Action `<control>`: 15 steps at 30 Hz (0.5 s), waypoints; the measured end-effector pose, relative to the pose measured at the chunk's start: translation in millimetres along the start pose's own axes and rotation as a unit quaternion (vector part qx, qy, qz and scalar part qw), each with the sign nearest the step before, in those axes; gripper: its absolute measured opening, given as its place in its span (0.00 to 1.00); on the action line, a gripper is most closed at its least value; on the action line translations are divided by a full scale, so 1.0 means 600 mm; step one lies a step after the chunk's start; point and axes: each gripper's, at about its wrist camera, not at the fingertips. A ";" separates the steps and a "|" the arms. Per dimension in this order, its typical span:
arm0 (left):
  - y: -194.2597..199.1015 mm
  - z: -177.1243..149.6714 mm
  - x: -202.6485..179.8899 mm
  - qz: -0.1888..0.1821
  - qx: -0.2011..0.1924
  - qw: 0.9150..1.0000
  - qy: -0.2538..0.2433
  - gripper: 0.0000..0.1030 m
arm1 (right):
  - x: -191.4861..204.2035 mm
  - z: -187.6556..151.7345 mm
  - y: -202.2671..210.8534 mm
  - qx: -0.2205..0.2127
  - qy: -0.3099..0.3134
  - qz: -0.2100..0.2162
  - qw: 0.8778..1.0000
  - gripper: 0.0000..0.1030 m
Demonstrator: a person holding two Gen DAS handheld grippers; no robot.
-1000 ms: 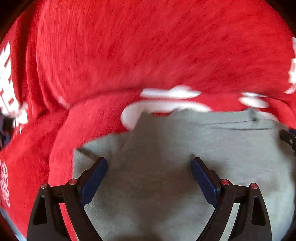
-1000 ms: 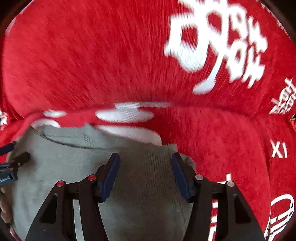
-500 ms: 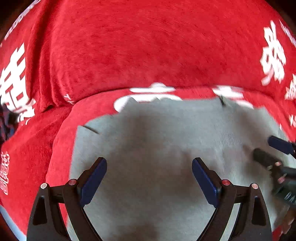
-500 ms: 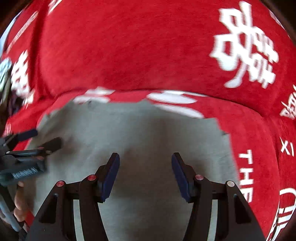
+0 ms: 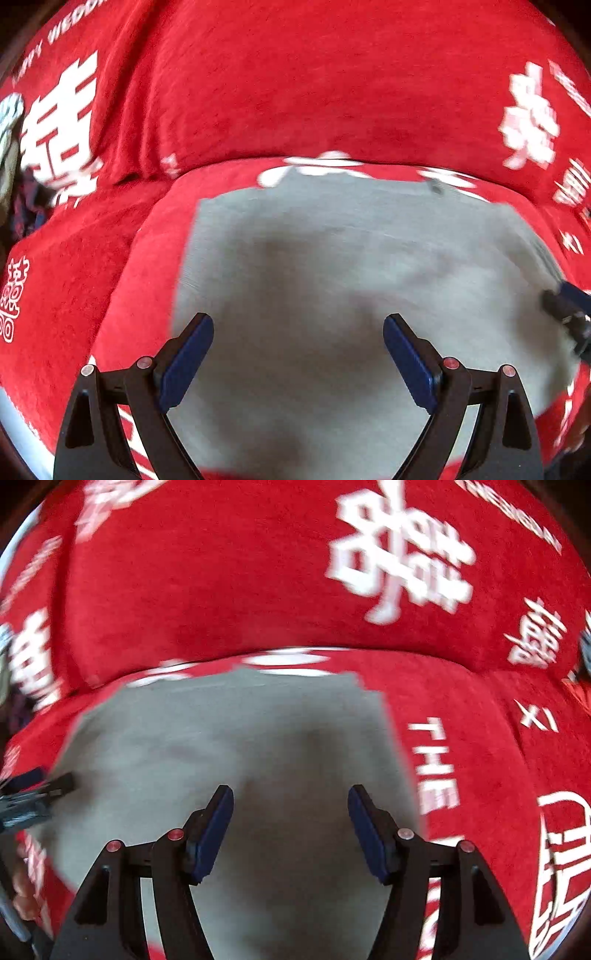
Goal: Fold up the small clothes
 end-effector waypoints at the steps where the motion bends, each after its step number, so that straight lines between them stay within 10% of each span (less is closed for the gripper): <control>1: 0.012 -0.011 -0.017 -0.004 -0.009 1.000 -0.012 0.91 | 0.024 -0.014 0.008 -0.005 0.021 0.008 1.000 0.66; 6: 0.024 -0.051 -0.050 0.015 -0.015 0.999 -0.042 0.91 | 0.083 -0.083 0.013 -0.006 0.093 -0.007 0.996 0.66; 15: 0.022 -0.108 0.014 0.021 -0.003 1.000 -0.011 0.91 | 0.003 -0.114 0.029 -0.015 0.054 -0.025 0.998 0.72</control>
Point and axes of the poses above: each gripper's, at about its wrist camera, not at the fingertips, and y roughly against the way its jaws point, x to its left, z to its top, and after that the axes turned 3 degrees about -y, right-handed
